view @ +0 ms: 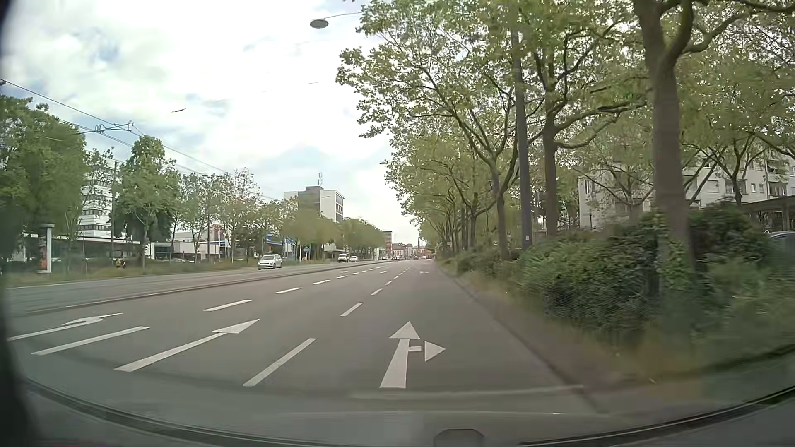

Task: Follow the waypoints while adhering to traffic rules and regulations

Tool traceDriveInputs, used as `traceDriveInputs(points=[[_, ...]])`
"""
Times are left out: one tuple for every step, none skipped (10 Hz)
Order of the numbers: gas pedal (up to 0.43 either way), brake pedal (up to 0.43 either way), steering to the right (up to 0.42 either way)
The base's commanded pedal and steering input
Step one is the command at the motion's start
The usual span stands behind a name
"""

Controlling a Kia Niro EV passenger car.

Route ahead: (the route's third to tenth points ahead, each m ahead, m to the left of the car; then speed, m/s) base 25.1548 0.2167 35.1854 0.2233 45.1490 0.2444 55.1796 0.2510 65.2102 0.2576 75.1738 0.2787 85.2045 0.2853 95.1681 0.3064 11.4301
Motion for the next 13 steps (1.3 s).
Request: traceDriveInputs(points=[[0.098, 0.03, 0.001], [0.098, 0.03, 0.001], [0.098, 0.03, 0.002], [0.098, 0.03, 0.003], [0.098, 0.03, 0.003], [0.087, 0.037, 0.003], [0.087, 0.03, 0.003], [0.087, 0.03, 0.003], [0.087, 0.03, 0.002], [0.079, 0.03, 0.003], [0.079, 0.03, 0.002], [0.079, 0.03, 0.002], [0.067, 0.03, 0.002]])
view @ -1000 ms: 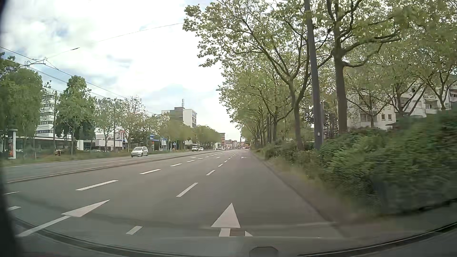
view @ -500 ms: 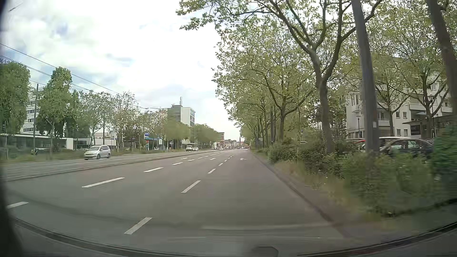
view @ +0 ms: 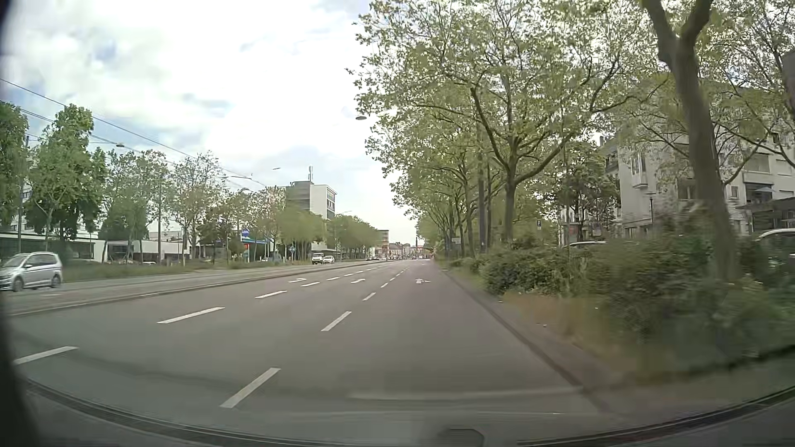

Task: Follow the waypoints while adhering to traffic rules and regulations

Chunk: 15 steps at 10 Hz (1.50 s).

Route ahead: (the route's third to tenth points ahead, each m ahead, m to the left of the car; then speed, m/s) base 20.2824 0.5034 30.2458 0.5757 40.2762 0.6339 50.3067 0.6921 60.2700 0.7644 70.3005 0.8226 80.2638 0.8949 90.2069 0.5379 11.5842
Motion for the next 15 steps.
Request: traceDriveInputs(points=[[0.067, 0.03, 0.003], [0.067, 0.03, 0.002], [0.059, 0.03, 0.003], [0.059, 0.03, 0.002], [0.059, 0.03, 0.003], [0.059, 0.03, 0.002], [0.059, 0.03, 0.002], [0.059, 0.03, 0.001], [0.059, 0.03, 0.001], [0.059, 0.037, 0.002], [0.059, 0.03, 0.002], [0.059, 0.03, 0.001], [0.059, 0.03, 0.002], [0.059, 0.03, 0.001], [0.059, 0.03, 0.001]])
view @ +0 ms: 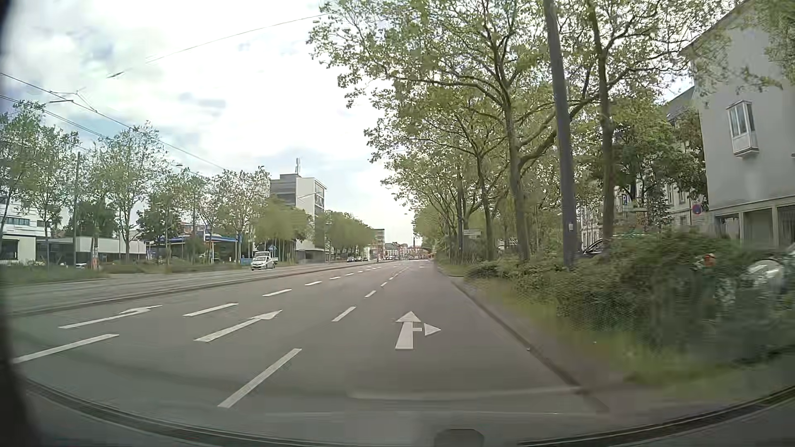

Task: Follow the waypoints while adhering to traffic rules and regulations

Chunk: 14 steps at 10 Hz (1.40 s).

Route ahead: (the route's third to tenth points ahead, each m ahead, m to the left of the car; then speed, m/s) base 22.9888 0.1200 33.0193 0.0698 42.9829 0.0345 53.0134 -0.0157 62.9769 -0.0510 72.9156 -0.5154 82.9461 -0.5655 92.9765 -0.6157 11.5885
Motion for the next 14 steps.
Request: traceDriveInputs(points=[[0.047, 0.03, 0.001], [0.047, 0.03, 0.001], [0.047, 0.03, 0.001], [0.047, 0.03, 0.001], [0.047, 0.03, 0.001], [0.047, 0.03, 0.001], [0.047, 0.03, 0.001], [0.047, 0.037, 0.001], [0.047, 0.03, 0.001], [0.047, 0.03, 0.001], [0.047, 0.037, 0.001], [0.047, 0.03, 0.001], [0.047, 0.03, 0.001], [0.047, 0.03, 0.001]])
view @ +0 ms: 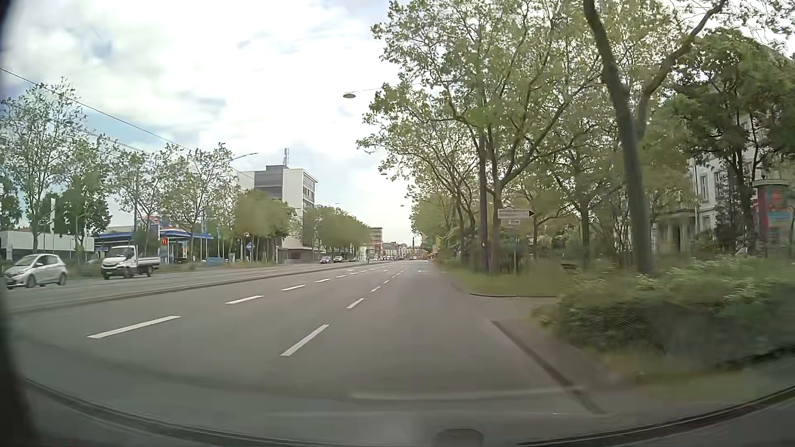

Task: Follow the waypoints while adhering to traffic rules and regulations

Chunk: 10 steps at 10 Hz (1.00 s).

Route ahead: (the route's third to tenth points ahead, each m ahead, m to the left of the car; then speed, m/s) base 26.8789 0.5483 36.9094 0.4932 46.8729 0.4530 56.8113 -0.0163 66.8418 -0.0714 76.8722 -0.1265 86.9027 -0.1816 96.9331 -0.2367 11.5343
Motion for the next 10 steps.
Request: traceDriveInputs(points=[[0.047, 0.03, 0.001], [0.047, 0.03, 0.0], [0.047, 0.03, 0.0], [0.047, 0.03, 0.0], [0.047, 0.03, 0.0], [0.047, 0.03, 0.0], [0.047, 0.03, 0.0], [0.047, 0.03, 0.0], [0.047, 0.03, 0.0], [0.047, 0.03, 0.0]])
